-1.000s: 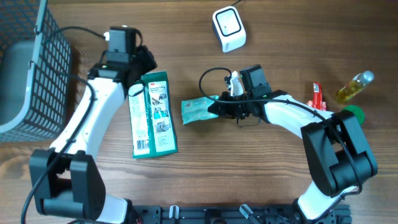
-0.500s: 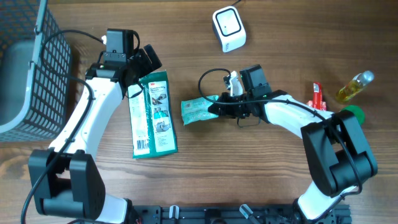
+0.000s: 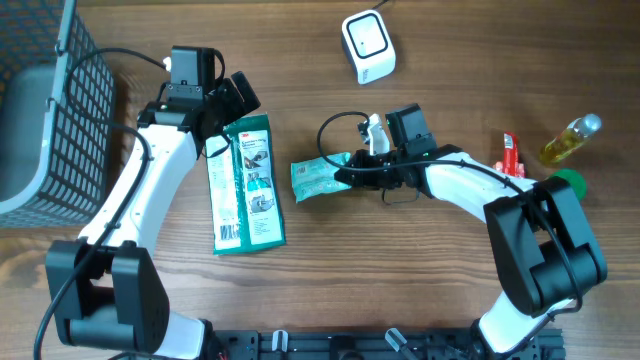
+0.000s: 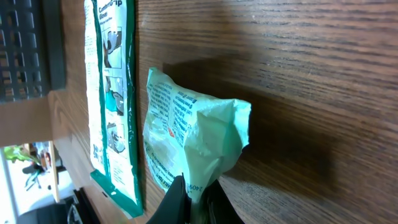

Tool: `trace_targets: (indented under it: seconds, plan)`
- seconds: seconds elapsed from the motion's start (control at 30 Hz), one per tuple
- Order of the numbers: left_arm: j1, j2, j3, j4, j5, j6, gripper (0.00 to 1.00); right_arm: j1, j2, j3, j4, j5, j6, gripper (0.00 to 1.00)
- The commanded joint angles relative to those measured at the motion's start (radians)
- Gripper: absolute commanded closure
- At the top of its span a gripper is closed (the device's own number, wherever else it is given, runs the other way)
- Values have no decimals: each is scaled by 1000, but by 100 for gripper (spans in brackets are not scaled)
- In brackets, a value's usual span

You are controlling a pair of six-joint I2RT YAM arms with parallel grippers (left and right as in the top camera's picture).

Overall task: Scan the item barcode
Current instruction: 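Lift the pale green pouch with the right gripper up to the white scanner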

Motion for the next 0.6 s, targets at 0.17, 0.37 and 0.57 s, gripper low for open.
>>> trace_targets:
  seconds: [0.17, 0.37, 0.57]
  plan:
    - [1, 0, 7, 0, -6, 1, 0, 0, -82, 6, -3, 85, -154, 96]
    - [1, 0, 7, 0, -6, 1, 0, 0, -206, 100, -158, 133, -355, 96]
    - [1, 0, 7, 0, -6, 1, 0, 0, -312, 315, -501, 234, -683, 96]
